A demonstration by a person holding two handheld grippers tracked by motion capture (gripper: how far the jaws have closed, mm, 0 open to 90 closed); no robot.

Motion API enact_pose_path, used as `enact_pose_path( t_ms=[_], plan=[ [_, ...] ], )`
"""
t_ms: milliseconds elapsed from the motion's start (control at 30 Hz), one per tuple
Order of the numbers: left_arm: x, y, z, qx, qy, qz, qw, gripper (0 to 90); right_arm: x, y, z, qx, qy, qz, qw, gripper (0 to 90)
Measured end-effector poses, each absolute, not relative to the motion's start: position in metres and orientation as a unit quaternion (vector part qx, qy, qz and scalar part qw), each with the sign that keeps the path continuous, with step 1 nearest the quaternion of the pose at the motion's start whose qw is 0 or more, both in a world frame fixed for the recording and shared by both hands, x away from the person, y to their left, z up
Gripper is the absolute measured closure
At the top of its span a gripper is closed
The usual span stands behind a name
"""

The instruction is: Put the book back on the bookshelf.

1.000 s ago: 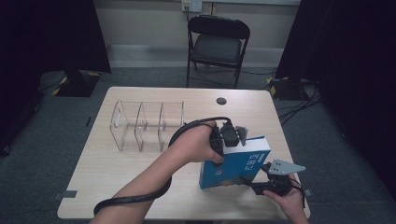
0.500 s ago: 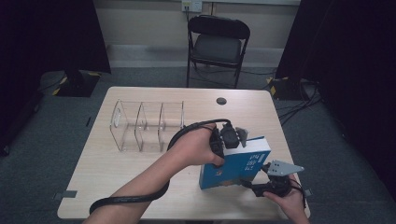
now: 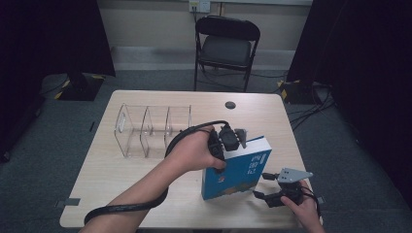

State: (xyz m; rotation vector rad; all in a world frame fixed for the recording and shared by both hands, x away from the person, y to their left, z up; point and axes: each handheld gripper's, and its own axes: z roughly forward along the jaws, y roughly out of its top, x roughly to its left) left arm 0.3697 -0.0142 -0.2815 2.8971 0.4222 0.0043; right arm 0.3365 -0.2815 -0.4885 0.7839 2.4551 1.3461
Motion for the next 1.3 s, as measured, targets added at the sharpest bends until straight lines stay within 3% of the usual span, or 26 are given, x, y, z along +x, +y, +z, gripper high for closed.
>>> enact_pose_path(
  t_ms=[667,1300],
  plan=[
    [0.367,-0.017,-0.298,0.986,0.118,0.015,0.119,57.0,0.340,-0.284,-0.498,0.279,0.858,0.417,0.114,19.9],
    [0.365,-0.012,-0.294,0.981,0.154,0.002,0.114,61.8,0.339,-0.280,-0.500,0.273,0.874,0.383,0.121,15.2]
  ],
)
